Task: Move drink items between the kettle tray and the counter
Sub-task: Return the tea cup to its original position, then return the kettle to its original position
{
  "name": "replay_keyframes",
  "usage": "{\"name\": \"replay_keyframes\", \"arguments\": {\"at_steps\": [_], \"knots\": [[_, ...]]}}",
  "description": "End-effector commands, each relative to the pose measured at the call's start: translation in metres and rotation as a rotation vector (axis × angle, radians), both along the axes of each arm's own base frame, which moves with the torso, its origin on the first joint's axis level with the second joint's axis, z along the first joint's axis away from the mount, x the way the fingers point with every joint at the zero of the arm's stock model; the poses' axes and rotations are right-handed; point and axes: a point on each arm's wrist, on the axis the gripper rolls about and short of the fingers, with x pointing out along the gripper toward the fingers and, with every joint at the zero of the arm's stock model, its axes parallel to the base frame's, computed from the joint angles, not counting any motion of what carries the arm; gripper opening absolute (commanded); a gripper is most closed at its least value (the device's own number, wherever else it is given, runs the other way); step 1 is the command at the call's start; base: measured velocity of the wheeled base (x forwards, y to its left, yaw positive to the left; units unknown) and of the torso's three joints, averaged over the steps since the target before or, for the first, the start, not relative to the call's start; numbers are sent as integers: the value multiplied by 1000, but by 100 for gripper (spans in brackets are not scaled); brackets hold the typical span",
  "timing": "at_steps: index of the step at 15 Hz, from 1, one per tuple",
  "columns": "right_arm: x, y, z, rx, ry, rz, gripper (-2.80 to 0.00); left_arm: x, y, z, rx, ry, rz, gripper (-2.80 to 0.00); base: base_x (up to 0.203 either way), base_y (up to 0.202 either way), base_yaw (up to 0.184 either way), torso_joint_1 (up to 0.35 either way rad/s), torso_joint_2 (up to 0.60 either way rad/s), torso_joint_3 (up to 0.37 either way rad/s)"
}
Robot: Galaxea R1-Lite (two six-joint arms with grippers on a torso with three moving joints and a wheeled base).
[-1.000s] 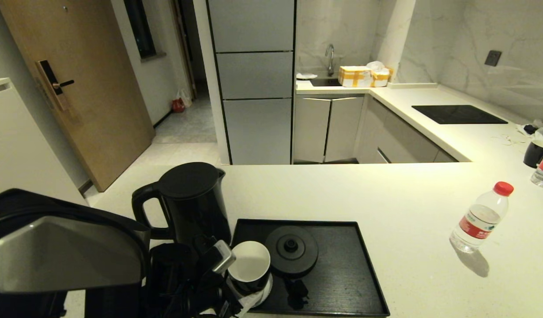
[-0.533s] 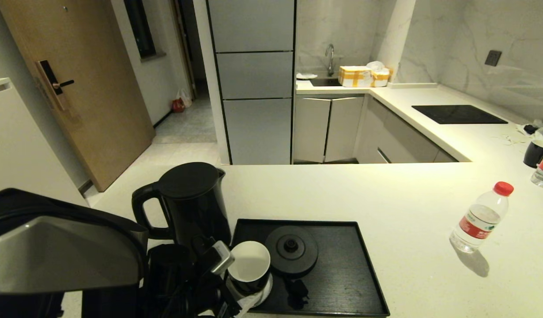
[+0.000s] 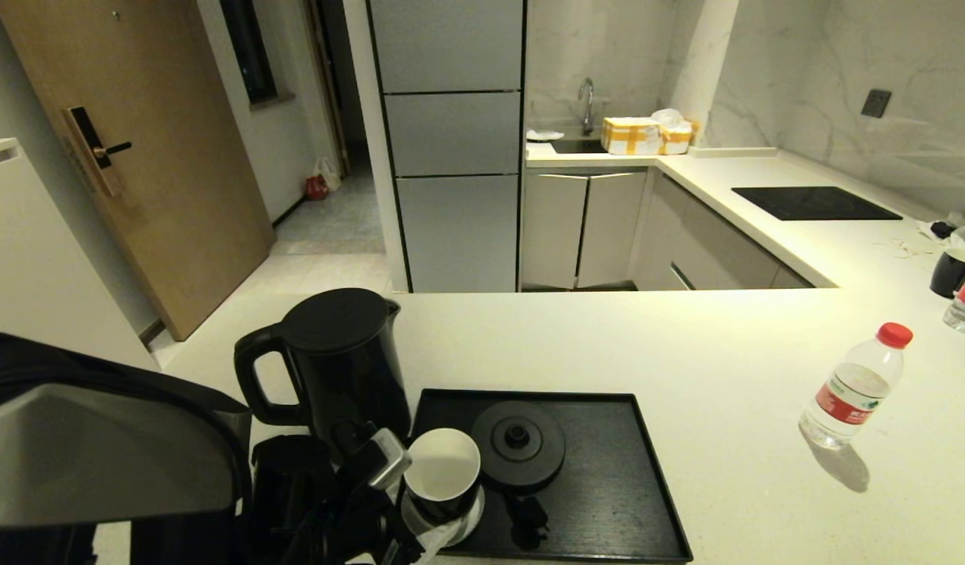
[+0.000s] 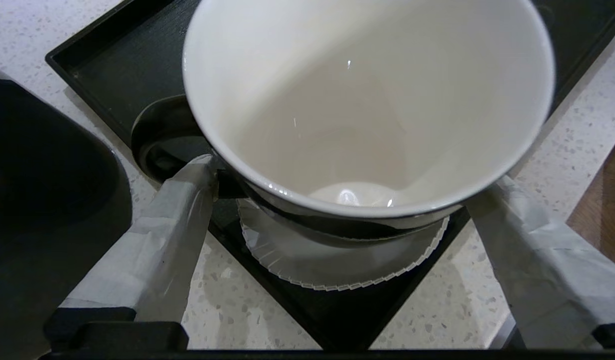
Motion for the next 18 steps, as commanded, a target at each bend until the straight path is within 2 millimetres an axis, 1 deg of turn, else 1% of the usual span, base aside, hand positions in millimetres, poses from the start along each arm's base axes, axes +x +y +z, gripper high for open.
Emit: {"name": "replay_keyframes", "arguments": {"at_steps": [1,18], "knots": [[0,0,-1,0,3,1,-280,-1,1,3,-4,-10,-1,0,0,0,0,0,0,0],[0,0,-1,0,3,1,-280,-15,11,7,23,12,30,0,0,0,0,0,0,0]]}}
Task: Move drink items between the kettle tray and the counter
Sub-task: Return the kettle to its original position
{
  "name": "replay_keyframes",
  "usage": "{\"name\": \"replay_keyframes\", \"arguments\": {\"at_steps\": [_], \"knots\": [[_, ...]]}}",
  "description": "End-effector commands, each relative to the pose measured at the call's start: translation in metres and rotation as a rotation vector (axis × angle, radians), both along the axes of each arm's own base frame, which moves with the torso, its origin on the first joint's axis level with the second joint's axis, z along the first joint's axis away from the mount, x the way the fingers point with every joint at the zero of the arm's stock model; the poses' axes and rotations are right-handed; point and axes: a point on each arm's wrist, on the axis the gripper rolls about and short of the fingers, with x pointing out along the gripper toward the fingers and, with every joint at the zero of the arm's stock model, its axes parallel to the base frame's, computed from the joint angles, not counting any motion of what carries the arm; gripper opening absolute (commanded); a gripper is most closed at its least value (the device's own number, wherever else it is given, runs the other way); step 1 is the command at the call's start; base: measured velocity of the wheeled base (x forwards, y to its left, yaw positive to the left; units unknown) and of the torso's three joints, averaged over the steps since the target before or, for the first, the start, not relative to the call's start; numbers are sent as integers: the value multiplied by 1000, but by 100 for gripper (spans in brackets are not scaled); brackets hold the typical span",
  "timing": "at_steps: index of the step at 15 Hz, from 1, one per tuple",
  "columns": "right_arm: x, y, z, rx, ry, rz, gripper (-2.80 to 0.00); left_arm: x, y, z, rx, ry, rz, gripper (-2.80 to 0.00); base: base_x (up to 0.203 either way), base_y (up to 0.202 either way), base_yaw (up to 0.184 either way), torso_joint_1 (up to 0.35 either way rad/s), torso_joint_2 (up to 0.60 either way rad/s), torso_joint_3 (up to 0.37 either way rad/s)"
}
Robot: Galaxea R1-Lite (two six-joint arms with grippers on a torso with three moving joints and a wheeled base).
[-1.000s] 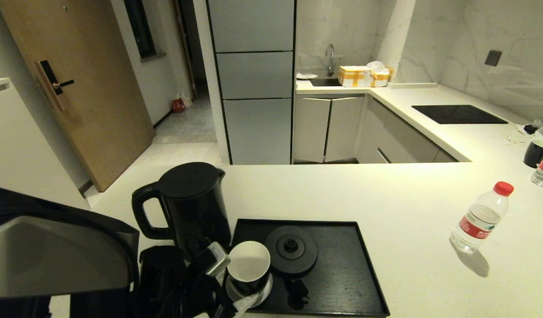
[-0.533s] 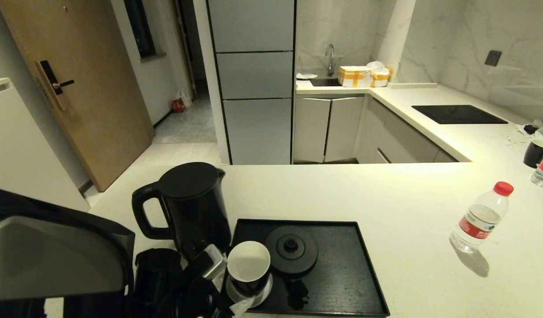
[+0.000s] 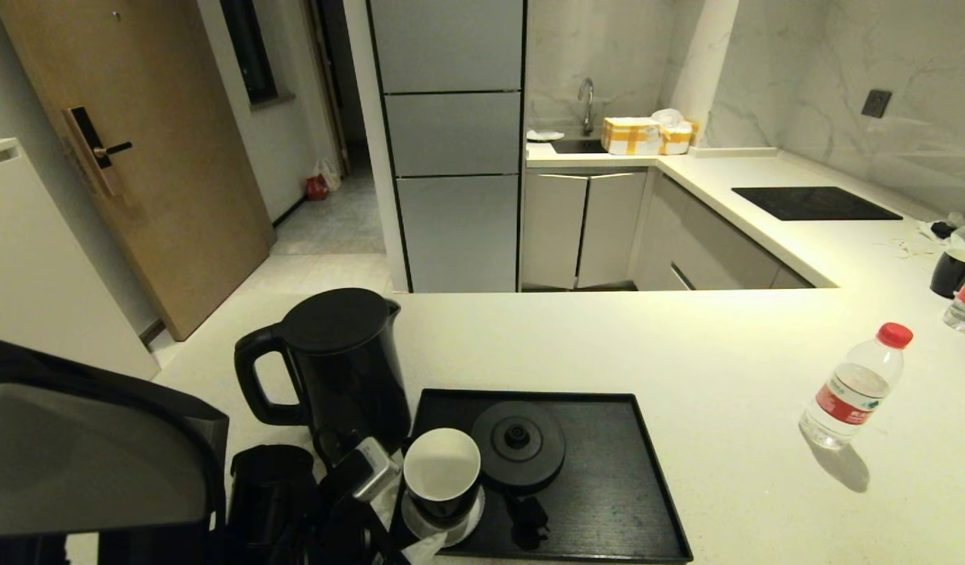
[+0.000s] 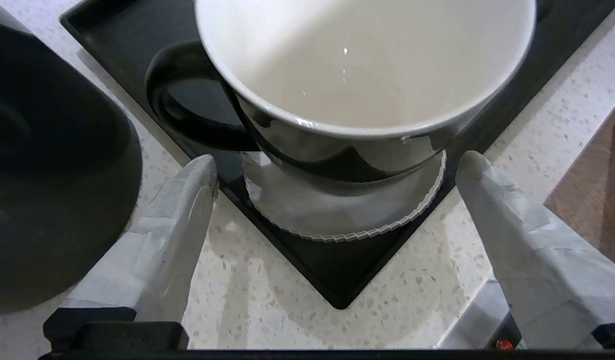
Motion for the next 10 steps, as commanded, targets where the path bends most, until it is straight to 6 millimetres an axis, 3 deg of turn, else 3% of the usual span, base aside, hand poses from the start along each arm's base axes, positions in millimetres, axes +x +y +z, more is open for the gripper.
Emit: {"name": "replay_keyframes", "arguments": {"at_steps": [1,10], "knots": [[0,0,-1,0,3,1,-280,-1,1,3,-5,-10,-3,0,0,0,0,0,0,0],[0,0,-1,0,3,1,-280,-11,5,7,29,-30,-28,0,0,0,0,0,0,0]]}}
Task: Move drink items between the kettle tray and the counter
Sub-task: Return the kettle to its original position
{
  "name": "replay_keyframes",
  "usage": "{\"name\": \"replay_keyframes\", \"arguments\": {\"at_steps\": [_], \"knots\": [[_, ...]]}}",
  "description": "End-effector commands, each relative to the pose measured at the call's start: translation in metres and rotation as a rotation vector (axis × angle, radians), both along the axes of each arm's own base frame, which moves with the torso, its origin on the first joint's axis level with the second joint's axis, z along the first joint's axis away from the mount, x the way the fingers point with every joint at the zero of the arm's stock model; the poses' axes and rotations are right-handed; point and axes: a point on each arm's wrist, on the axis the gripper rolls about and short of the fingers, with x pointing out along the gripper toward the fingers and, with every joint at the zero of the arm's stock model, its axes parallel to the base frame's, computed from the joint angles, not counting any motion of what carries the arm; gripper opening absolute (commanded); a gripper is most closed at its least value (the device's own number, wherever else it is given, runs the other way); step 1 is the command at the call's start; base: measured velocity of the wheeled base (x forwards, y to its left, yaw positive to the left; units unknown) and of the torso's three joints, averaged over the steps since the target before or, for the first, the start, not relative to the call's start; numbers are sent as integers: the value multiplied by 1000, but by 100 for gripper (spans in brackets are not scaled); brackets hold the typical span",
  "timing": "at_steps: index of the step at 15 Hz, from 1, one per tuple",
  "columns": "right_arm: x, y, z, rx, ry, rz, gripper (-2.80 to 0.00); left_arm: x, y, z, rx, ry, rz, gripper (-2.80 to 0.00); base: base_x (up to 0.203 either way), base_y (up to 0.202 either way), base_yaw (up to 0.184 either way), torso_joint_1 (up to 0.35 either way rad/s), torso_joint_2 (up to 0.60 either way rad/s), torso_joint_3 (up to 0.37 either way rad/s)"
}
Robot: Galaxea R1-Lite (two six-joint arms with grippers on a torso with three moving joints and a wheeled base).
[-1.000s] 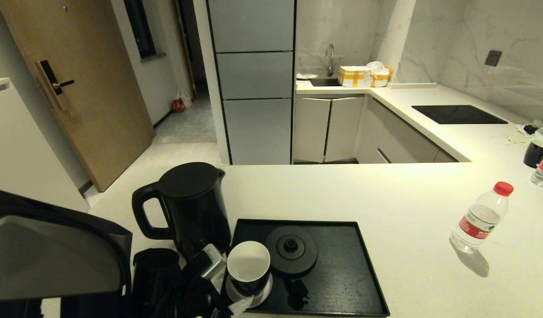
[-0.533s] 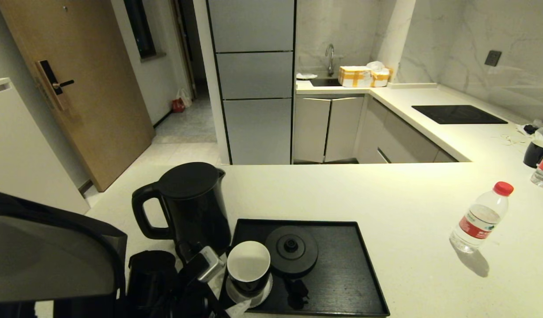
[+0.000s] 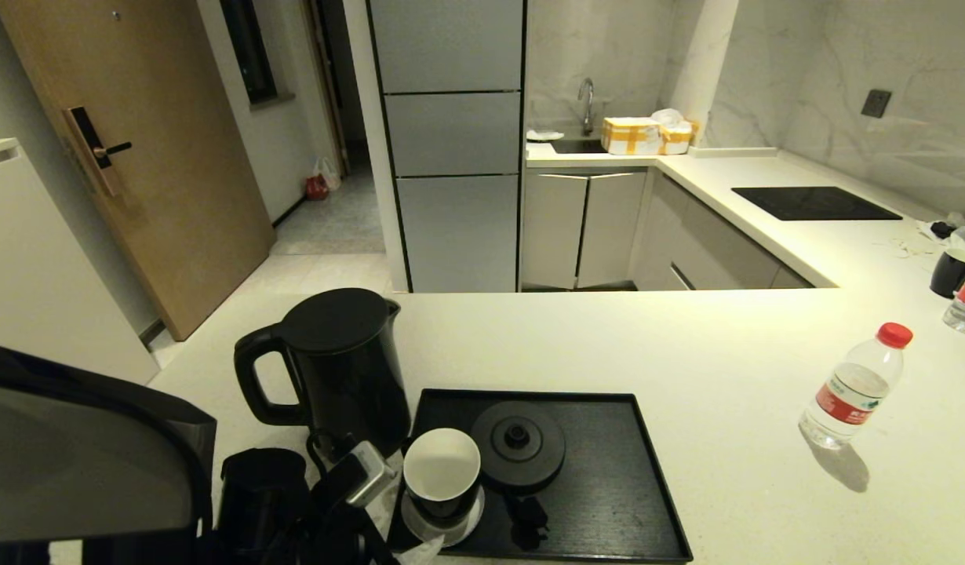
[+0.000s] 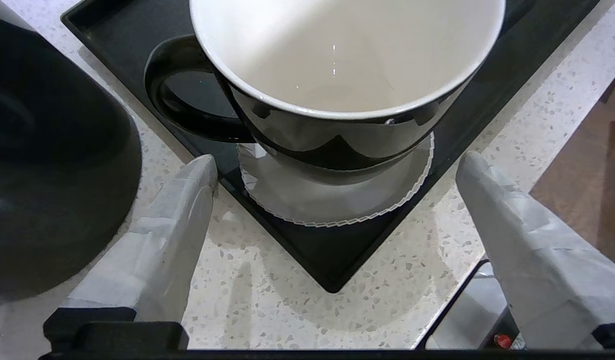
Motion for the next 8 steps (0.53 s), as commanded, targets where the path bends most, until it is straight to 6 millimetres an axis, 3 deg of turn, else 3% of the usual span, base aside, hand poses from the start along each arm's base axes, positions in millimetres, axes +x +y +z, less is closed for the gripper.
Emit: {"name": "replay_keyframes", "arguments": {"at_steps": [1,8], "knots": [[0,0,-1,0,3,0,-280,-6,3,4,15,-24,-16,0,0,0,0,0,0,0],[0,0,-1,0,3,0,-280,-20,11,23,6,-69,2,0,0,0,0,0,0,0]]}}
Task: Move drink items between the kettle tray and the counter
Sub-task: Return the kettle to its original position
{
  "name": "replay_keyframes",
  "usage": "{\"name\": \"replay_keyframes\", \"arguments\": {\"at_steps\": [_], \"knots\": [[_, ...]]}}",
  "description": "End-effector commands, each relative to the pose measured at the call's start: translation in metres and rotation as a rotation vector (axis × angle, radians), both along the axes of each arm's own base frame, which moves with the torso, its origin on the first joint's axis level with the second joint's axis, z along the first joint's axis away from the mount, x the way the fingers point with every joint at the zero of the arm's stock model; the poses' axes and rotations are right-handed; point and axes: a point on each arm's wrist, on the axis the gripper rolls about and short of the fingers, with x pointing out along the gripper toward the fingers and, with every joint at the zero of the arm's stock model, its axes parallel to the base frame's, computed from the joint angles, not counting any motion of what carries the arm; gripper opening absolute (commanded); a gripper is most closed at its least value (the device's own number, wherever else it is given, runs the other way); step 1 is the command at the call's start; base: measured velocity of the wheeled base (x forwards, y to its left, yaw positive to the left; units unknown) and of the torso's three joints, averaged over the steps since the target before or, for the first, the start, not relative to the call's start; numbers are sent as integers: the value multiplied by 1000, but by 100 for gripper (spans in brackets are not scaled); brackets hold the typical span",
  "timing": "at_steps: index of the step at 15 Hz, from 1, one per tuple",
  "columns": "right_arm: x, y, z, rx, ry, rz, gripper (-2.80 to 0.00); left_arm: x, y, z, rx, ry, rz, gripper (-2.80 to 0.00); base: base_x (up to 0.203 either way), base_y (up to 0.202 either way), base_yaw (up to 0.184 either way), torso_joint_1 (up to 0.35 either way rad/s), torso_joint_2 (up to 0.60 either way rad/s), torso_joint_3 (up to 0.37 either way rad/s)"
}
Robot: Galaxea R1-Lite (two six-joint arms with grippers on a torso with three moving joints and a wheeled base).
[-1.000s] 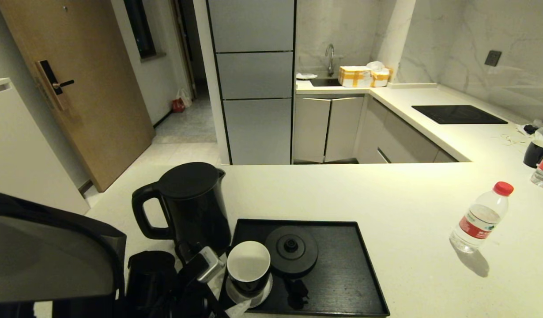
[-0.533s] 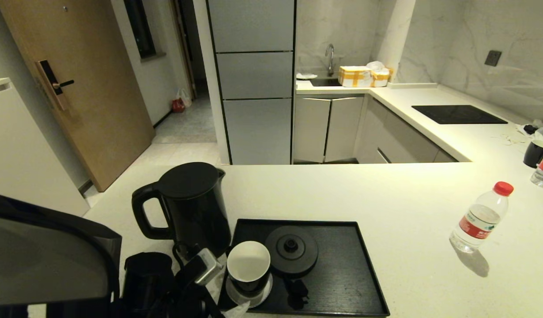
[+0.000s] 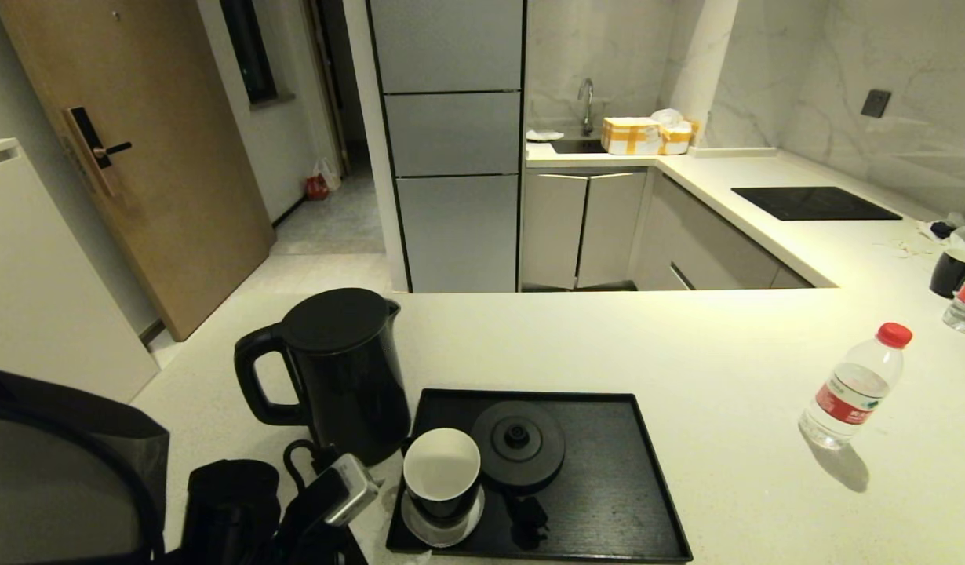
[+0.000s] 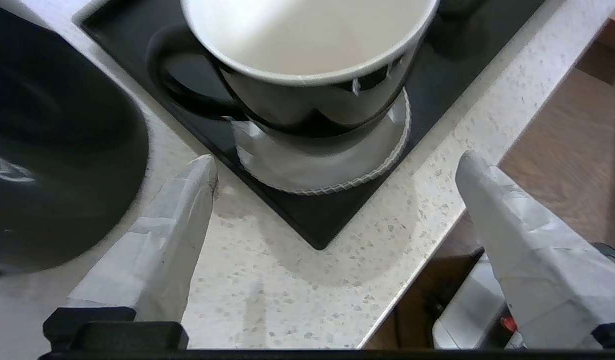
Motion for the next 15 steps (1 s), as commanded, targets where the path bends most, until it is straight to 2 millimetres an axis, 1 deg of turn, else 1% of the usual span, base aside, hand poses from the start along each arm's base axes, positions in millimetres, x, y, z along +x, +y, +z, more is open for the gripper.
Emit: {"name": "replay_keyframes", "arguments": {"at_steps": [1,2,6,8,9,10,11,12,13,15], "knots": [[0,0,-1,0,3,0,-280,-1,1,10,-14,-48,14,0,0,0,0,0,0,0],[0,0,-1,0,3,0,-280,-1,1,11,-16,-56,19,0,0,0,0,0,0,0],[0,0,-1,0,3,1,-280,3,3,38,-38,-208,137,0,0,0,0,0,0,0],[0,0,-1,0,3,1,-280,7,6,68,-76,-360,266,0,0,0,0,0,0,0],[0,0,-1,0,3,0,-280,15,8,81,-84,-431,346,0,0,0,0,0,0,0],[0,0,-1,0,3,0,-280,22,14,90,-68,-475,428,0,0,0,0,0,0,0],[0,0,-1,0,3,0,-280,23,15,91,-59,-478,442,0,0,0,0,0,0,0],[0,0,-1,0,3,1,-280,29,19,98,-56,-500,496,0,0,0,0,0,0,0],[0,0,-1,0,3,0,-280,38,24,114,-71,-548,564,0,0,0,0,0,0,0],[0,0,-1,0,3,0,-280,42,37,152,-83,-605,666,0,0,0,0,0,0,0]]}}
